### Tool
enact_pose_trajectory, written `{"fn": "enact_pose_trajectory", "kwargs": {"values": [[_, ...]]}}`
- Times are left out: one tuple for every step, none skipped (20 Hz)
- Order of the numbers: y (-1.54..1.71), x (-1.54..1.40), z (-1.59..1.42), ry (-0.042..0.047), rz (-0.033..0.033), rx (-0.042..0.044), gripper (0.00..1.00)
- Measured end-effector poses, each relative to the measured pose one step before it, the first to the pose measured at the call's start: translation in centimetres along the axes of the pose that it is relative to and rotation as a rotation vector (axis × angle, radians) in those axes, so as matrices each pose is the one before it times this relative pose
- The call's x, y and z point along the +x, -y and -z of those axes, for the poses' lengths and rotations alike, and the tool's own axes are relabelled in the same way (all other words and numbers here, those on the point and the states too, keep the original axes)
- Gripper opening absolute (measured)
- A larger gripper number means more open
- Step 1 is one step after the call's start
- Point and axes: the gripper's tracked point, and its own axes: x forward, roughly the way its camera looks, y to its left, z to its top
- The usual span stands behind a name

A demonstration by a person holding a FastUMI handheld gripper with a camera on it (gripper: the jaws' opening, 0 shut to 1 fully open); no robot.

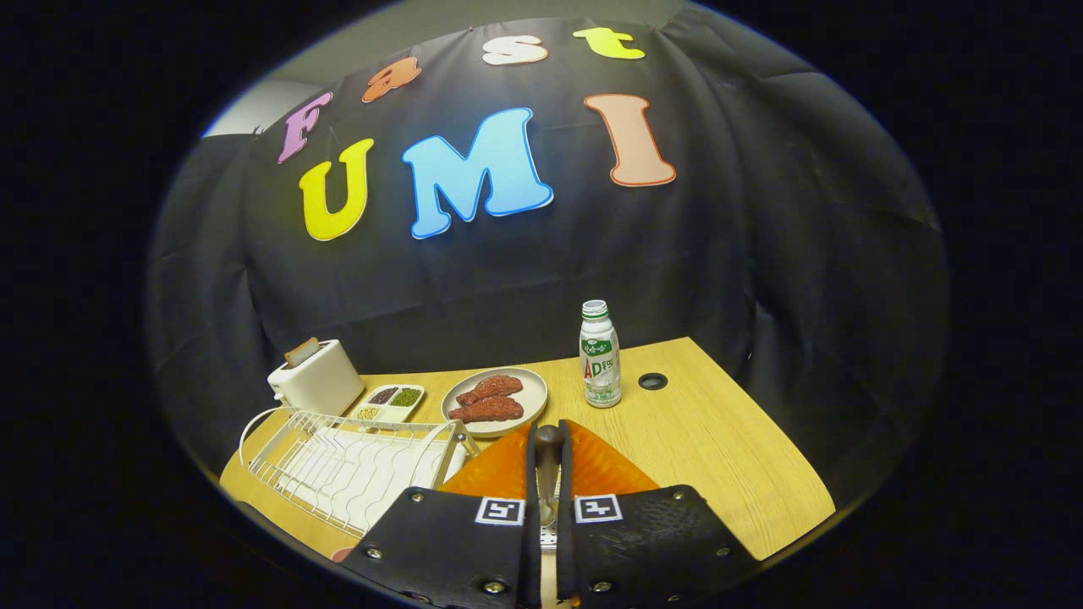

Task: Take the plate from the dish rack, then take the spoon from the basket and place it into the plate.

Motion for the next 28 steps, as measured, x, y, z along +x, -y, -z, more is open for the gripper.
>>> {"fn": "enact_pose_trajectory", "kwargs": {"values": [[-0.116, -0.246, -0.557, 0.00977, 0.00163, -0.00495, 0.07], [-0.132, -0.308, -0.708, 0.00985, 0.00255, -0.00605, 0.07], [-0.199, -0.492, -0.713, 0.01037, -0.00028, -0.00384, 0.07], [-0.244, -0.531, -0.801, 0.00929, -0.0011, -0.00085, 0.07], [-0.258, -0.582, -0.532, 0.00385, -0.00314, 0.00262, 0.07], [-0.089, -0.566, -0.618, 0.00423, 0.0036, 0.00258, 0.07], [0.063, -0.567, -0.549, 0.00407, 0.00951, -0.00126, 0.07], [-0.005, -0.578, -0.632, 0.00682, 0.00625, -0.00523, 0.07], [-0.204, -0.593, -0.458, 0.00403, -0.0004, -0.00533, 0.07], [-0.233, -0.638, -0.635, 0.00548, -0.00051, -0.00195, 0.07], [-0.261, -0.551, -0.341, 0.00553, 0.00111, 0.00002, 0.07], [-0.305, -0.586, -0.444, 0.00331, -0.00218, -0.00235, 0.07], [-0.356, -0.681, -0.372, 0.00458, -0.00505, 0.00215, 0.07], [-0.419, -0.655, -0.273, 0.00394, -0.00576, -0.00276, 0.07], [-0.42, -0.463, -0.174, 0.00491, -0.00259, -0.00178, 0.07], [-0.373, -0.631, -0.147, 0.00358, -0.00249, -0.00268, 0.07], [-0.521, -0.651, 0.042, 0.00112, -0.00657, -0.00442, 0.07], [-0.585, -0.641, 0.023, 0.0034, -0.00578, -0.00263, 0.07], [-0.622, -0.583, 0.069, 0.00621, -0.00715, -0.00281, 0.07], [-0.717, -0.518, 0.267, 0.00074, -0.01098, -0.004, 0.07], [-0.701, -0.546, 0.613, -0.00807, -0.01168, -0.00377, 0.07], [-0.639, -0.558, 0.506, -0.00848, -0.00852, -0.00593, 0.07], [-0.517, -0.304, 0.53, -0.00687, -0.00415, 0.00008, 0.07], [-0.491, -0.419, 0.634, -0.01061, -0.00541, 0.00618, 0.07], [-0.719, -0.396, 0.719, -0.00755, -0.00954, 0.01256, 0.07], [-0.728, -0.288, 0.694, -0.00883, -0.01269, 0.00387, 0.07], [-0.433, -0.158, 0.913, -0.01672, -0.0068, 0.00198, 0.07], [-0.377, -0.149, 0.959, -0.01874, -0.0036, 0.00016, 0.07]]}}
